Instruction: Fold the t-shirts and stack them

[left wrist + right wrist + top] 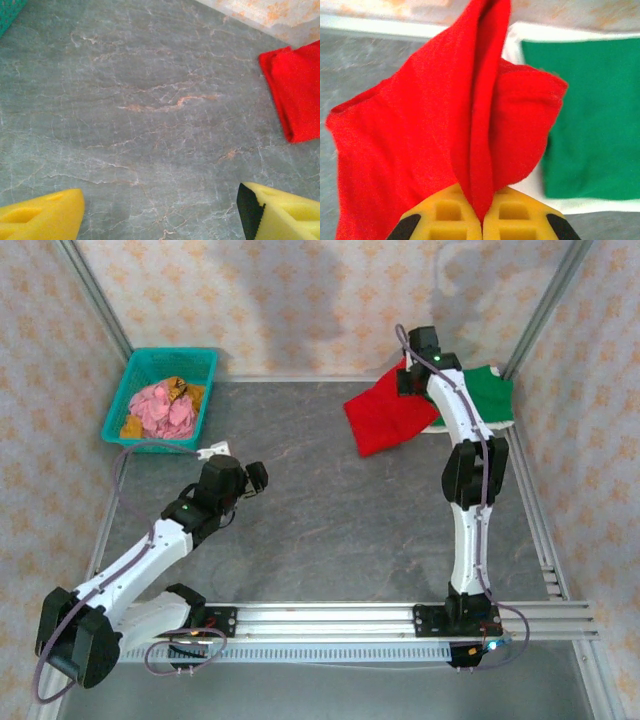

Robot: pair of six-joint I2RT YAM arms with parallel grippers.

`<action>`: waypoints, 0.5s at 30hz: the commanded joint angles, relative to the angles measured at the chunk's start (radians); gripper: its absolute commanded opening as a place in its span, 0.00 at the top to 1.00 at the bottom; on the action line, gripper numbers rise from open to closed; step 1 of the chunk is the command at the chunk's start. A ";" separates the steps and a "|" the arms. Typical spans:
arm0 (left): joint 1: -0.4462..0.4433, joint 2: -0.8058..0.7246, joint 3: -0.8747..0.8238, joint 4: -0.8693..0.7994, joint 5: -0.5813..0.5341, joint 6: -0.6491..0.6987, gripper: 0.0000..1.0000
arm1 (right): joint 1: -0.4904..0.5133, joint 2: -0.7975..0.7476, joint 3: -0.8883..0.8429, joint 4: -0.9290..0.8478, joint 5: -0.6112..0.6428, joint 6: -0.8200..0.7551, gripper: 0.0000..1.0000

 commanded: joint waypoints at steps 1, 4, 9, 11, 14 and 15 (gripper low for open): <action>-0.011 0.013 -0.017 -0.011 0.018 -0.005 0.19 | -0.042 0.035 0.157 -0.089 0.065 -0.079 1.00; -0.011 0.015 -0.017 -0.023 0.008 -0.007 0.19 | -0.083 0.035 0.212 -0.038 0.030 -0.083 1.00; -0.011 0.012 -0.022 -0.033 -0.001 -0.006 0.19 | -0.118 0.040 0.267 0.009 0.003 -0.144 1.00; -0.010 0.010 -0.022 -0.040 -0.006 -0.005 0.19 | -0.134 0.049 0.304 0.003 -0.002 -0.163 1.00; -0.009 0.009 -0.026 -0.047 -0.016 -0.003 0.19 | -0.160 0.050 0.321 0.025 -0.015 -0.185 1.00; -0.010 0.009 -0.028 -0.049 -0.019 -0.001 0.19 | -0.169 0.051 0.325 0.032 -0.024 -0.195 1.00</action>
